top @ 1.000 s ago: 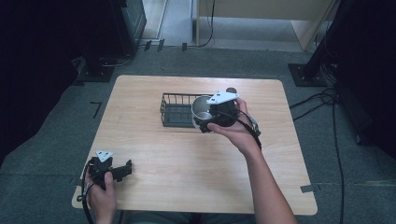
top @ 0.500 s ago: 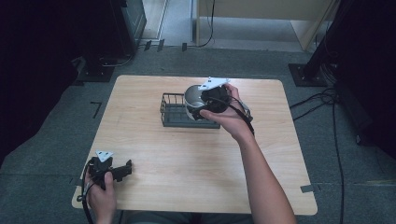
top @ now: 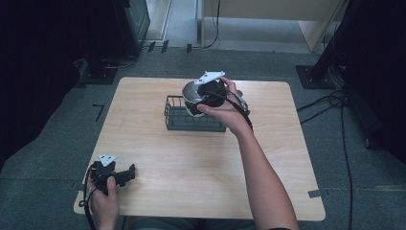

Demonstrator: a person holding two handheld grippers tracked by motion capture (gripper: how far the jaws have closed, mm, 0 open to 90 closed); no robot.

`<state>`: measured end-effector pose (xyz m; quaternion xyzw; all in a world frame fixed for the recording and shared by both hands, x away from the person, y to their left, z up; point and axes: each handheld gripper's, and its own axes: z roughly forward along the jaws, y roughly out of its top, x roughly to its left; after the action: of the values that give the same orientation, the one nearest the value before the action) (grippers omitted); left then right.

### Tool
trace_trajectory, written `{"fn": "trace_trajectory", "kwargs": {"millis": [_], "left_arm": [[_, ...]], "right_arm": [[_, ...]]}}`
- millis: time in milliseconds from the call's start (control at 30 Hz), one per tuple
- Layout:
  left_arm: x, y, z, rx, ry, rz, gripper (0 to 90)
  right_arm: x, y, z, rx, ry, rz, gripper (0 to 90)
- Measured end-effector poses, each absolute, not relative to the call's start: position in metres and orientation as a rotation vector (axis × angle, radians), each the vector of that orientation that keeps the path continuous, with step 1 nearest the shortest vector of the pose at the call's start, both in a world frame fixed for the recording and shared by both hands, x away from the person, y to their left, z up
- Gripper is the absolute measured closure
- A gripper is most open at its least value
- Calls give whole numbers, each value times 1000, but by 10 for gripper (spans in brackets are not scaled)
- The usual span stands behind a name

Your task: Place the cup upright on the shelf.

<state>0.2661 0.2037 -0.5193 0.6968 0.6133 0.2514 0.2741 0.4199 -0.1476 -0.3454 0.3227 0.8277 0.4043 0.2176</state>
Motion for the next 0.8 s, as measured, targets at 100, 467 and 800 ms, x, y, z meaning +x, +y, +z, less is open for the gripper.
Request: {"fn": "trace_trajectory", "kwargs": {"millis": [100,467,800], "left_arm": [[266,204,-519,1875,1649,676,0],[266,204,-519,1874,1649,676,0],[266,204,-519,1874,1649,676,0]], "right_arm": [[426,-144,-348,892,2303,1106,67],[447,-139,-363,943,2301,1085,67],[455,-136,-382,985,2331,1058,67]]}}
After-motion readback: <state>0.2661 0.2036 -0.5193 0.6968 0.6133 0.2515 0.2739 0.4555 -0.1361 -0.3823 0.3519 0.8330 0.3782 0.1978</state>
